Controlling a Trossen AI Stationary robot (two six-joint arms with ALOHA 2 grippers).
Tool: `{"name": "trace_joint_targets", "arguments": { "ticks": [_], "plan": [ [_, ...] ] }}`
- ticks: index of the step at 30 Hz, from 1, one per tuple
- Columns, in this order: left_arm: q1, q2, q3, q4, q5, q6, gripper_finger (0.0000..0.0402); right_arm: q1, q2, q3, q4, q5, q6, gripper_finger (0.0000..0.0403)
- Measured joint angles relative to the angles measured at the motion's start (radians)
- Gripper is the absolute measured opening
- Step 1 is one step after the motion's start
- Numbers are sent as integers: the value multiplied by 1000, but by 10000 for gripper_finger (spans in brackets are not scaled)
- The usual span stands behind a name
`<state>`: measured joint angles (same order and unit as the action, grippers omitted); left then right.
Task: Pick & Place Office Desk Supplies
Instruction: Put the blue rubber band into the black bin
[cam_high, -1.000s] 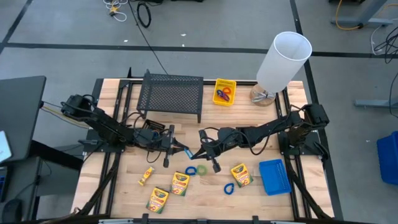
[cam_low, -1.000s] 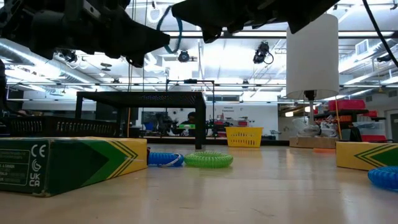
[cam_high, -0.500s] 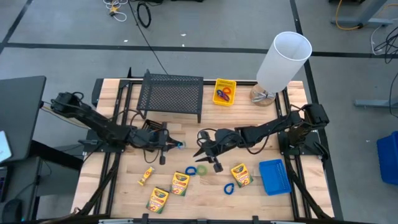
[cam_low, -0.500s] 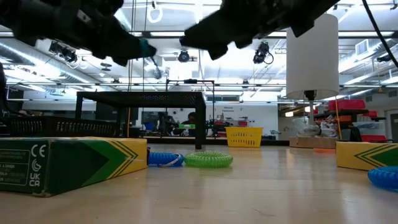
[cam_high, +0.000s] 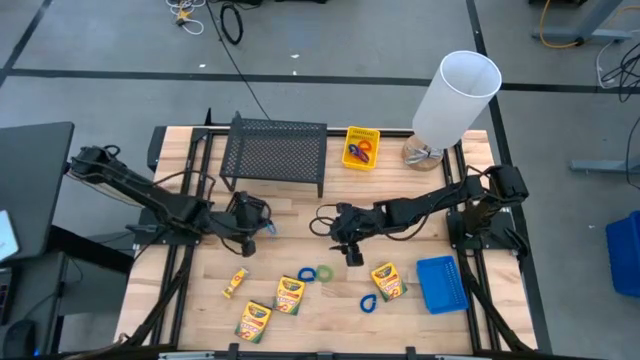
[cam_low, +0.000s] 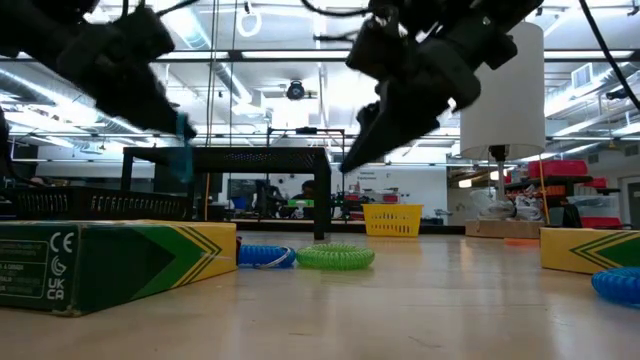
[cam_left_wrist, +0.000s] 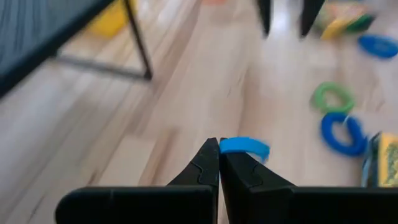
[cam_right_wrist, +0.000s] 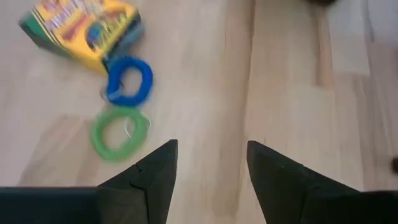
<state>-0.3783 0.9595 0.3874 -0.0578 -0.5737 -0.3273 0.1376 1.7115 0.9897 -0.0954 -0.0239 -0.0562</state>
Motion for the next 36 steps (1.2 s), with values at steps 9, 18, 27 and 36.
{"name": "trace_joint_targets", "arguments": {
  "ticks": [9,18,27,36],
  "plan": [
    [0,25,167,-539,-26,-329,3,-19,2,0,-68,23,19,192],
    [0,100,203,-788,48,-550,3,-31,4,0,-121,23,26,192],
    [1,171,203,-948,74,-705,3,-31,4,0,-163,23,26,192],
    [0,180,203,-926,21,-726,53,-31,4,0,-171,23,28,192]
  ]
}}
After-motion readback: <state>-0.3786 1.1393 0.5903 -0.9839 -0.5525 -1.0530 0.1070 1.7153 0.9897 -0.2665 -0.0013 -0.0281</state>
